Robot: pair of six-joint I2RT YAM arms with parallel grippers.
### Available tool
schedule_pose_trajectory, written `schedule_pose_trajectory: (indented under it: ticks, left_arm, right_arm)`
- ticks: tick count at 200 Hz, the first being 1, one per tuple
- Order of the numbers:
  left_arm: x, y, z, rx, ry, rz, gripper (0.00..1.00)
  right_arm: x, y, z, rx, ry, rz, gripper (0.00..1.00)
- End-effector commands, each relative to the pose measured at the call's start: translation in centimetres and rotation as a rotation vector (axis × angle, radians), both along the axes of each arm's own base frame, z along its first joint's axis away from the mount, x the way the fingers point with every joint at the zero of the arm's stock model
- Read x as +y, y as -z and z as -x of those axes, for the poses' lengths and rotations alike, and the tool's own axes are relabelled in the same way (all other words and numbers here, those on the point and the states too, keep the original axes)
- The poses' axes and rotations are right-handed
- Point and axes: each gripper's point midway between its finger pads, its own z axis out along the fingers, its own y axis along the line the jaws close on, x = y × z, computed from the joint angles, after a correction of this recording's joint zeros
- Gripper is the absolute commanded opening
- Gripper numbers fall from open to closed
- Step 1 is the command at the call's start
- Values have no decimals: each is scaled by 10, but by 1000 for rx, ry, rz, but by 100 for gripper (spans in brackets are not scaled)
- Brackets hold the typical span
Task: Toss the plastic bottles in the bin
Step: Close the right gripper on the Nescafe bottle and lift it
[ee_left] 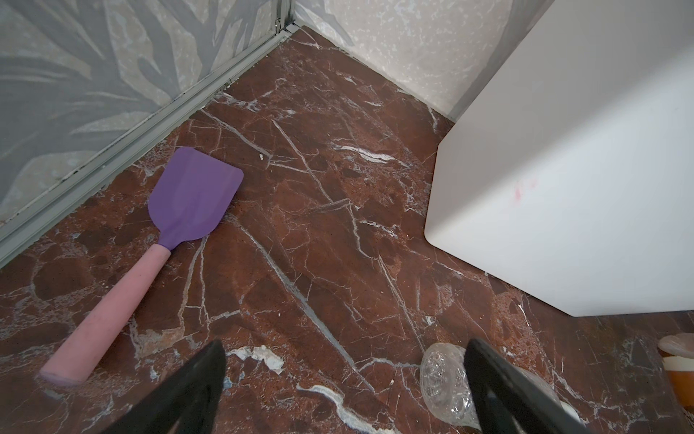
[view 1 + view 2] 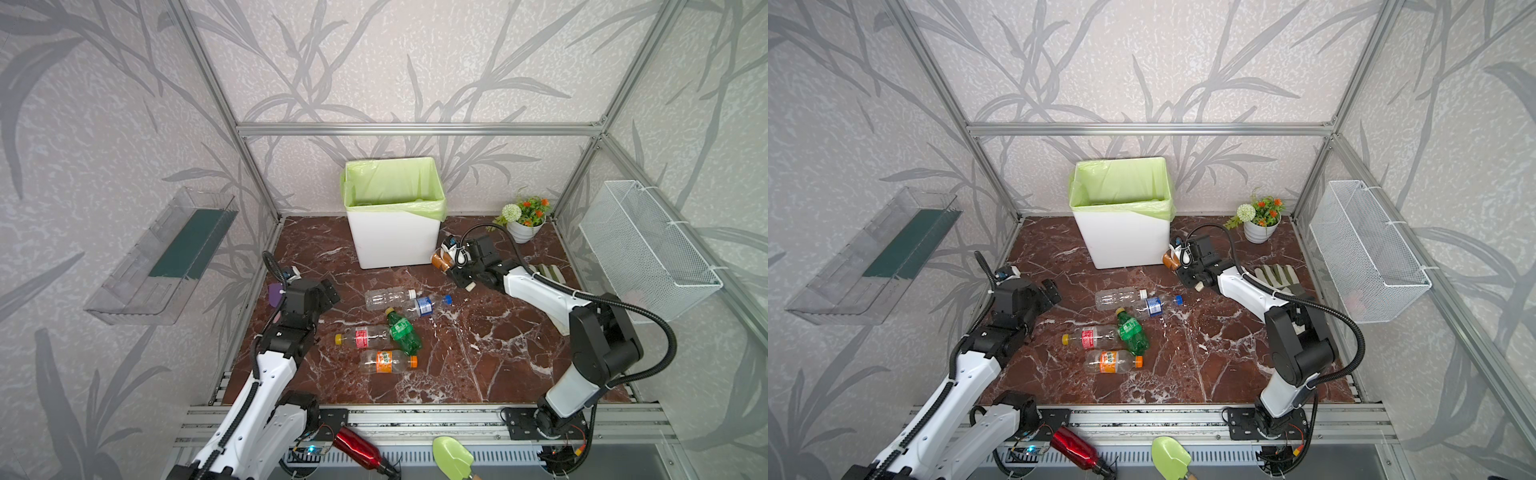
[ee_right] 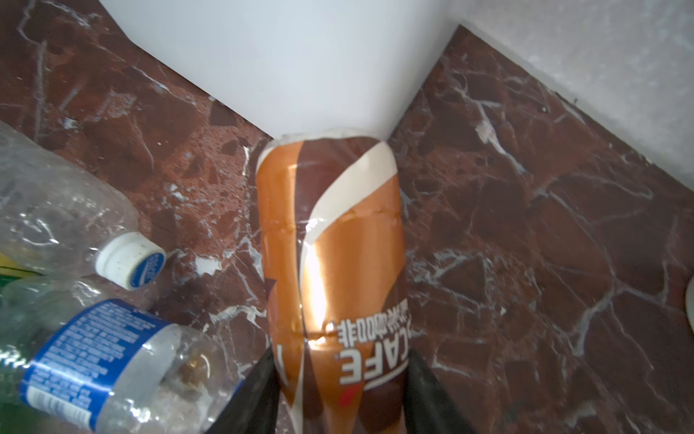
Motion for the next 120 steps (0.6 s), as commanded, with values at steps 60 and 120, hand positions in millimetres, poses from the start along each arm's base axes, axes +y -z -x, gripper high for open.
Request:
schedule_pose_trajectory:
  ticks: [60, 120]
  left_arm:
    - [2, 2, 1, -9, -17, 19, 99]
    - [3, 6, 3, -3, -26, 21, 99]
  right_arm:
    - [-32, 54, 48, 290, 135, 94, 50]
    - [-38, 75, 53, 387, 126, 178, 59]
